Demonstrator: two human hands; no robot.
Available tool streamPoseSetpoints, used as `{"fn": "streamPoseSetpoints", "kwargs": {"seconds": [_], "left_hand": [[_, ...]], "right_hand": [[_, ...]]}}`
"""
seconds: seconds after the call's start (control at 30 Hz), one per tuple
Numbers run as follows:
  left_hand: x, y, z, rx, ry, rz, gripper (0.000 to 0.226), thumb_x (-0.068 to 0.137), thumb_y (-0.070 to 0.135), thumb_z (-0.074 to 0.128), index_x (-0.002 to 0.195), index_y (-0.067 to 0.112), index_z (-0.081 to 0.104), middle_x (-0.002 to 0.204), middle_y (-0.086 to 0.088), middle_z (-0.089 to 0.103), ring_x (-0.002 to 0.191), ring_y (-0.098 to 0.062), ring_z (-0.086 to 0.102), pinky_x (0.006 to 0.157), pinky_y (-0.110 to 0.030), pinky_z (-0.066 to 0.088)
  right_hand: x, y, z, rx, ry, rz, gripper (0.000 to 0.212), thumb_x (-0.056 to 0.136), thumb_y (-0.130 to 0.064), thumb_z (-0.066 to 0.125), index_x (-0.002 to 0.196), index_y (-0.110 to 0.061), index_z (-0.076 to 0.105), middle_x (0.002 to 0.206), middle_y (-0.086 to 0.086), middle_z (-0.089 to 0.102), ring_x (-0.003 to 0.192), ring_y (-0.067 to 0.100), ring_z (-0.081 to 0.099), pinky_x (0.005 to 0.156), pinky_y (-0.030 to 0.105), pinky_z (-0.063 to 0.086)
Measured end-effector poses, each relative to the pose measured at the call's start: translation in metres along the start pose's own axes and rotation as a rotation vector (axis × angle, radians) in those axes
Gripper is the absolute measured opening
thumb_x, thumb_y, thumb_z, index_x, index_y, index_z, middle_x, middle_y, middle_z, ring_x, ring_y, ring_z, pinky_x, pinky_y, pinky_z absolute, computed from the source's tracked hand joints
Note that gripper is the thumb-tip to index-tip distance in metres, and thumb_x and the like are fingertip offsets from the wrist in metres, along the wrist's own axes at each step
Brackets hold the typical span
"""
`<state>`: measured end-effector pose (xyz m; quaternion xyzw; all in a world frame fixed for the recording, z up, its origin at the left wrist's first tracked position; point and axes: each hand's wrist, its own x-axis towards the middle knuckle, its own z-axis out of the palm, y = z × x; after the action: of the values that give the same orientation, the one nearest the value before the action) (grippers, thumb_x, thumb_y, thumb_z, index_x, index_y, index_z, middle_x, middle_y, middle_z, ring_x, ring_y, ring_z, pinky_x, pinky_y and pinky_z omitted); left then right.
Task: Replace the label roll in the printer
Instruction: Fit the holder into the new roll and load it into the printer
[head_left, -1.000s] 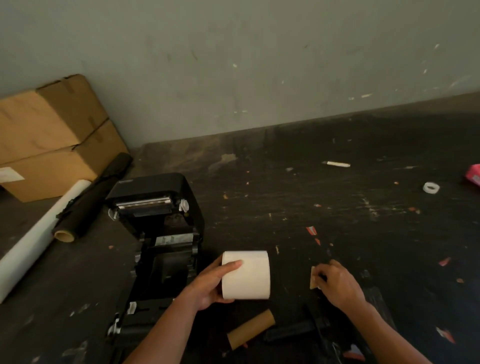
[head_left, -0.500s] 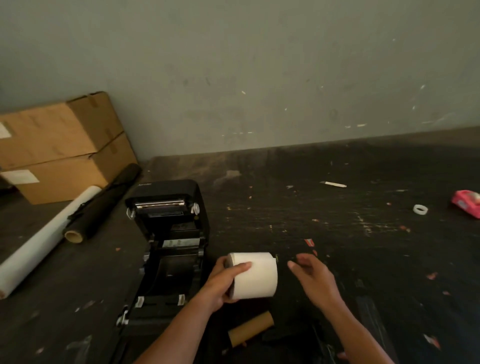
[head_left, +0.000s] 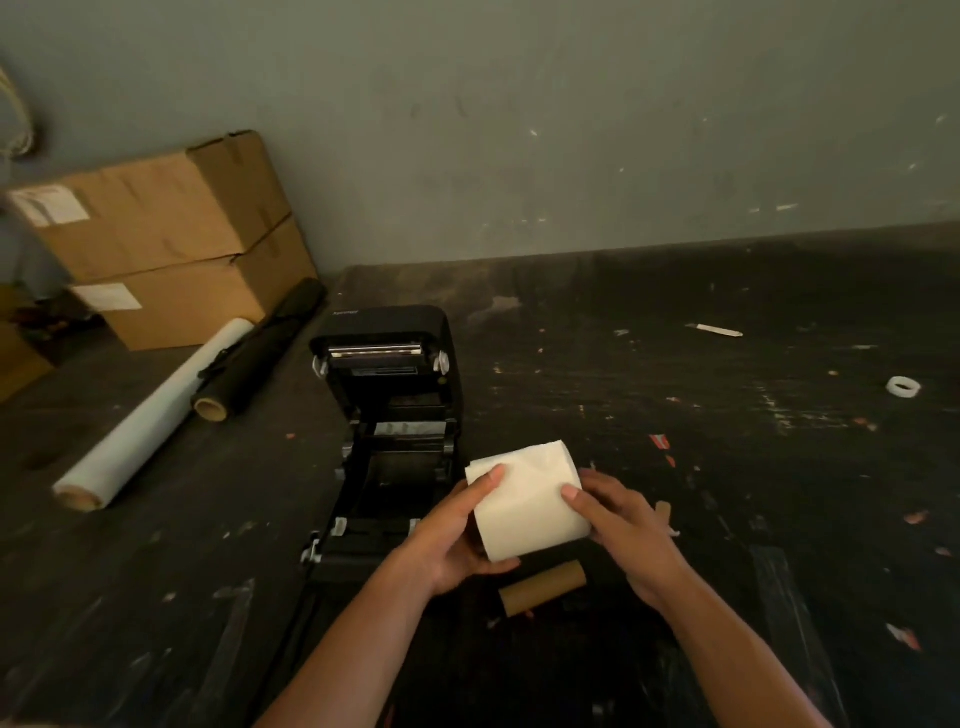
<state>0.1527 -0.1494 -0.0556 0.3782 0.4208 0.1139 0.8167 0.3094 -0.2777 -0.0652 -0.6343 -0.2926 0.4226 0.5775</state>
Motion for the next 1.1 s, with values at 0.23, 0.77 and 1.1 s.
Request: {"fn": "streamPoseSetpoints", "kwargs": {"seconds": [0.23, 0.77, 1.1], "left_hand": [[-0.022, -0.006, -0.018, 0.082, -0.008, 0.040, 0.077, 0.050, 0.039, 0.085, 0.121, 0.030, 0.056, 0.121, -0.012, 0.061, 0.111, -0.034, 0.058, 0.078, -0.053, 0.055], [-0.040, -0.033, -0.052, -0.411, -0.173, -0.028, 0.072, 0.054, 0.028, 0.089, 0.120, 0.025, 0.059, 0.107, -0.024, 0.070, 0.100, -0.047, 0.065, 0.081, -0.062, 0.051], [-0.047, -0.027, -0.063, -0.486, -0.266, -0.003, 0.077, 0.059, 0.035, 0.085, 0.129, 0.024, 0.054, 0.116, -0.026, 0.066, 0.106, -0.048, 0.062, 0.082, -0.061, 0.051]], "right_hand": [[-0.026, -0.007, 0.026, 0.125, 0.011, 0.031, 0.031, 0.064, -0.043, 0.074, 0.088, -0.022, 0.072, 0.131, 0.000, 0.049, 0.118, 0.020, 0.049, 0.101, 0.048, 0.042], [-0.048, 0.070, -0.027, -0.593, 0.556, 0.379, 0.069, 0.089, -0.040, 0.056, 0.144, -0.013, 0.025, 0.141, 0.019, 0.039, 0.120, 0.033, 0.048, 0.094, 0.047, 0.045], [-0.048, 0.062, -0.005, -0.550, 0.631, 0.418, 0.044, 0.094, -0.030, 0.049, 0.132, -0.009, 0.042, 0.129, 0.018, 0.047, 0.110, 0.029, 0.053, 0.096, 0.049, 0.045]]}}
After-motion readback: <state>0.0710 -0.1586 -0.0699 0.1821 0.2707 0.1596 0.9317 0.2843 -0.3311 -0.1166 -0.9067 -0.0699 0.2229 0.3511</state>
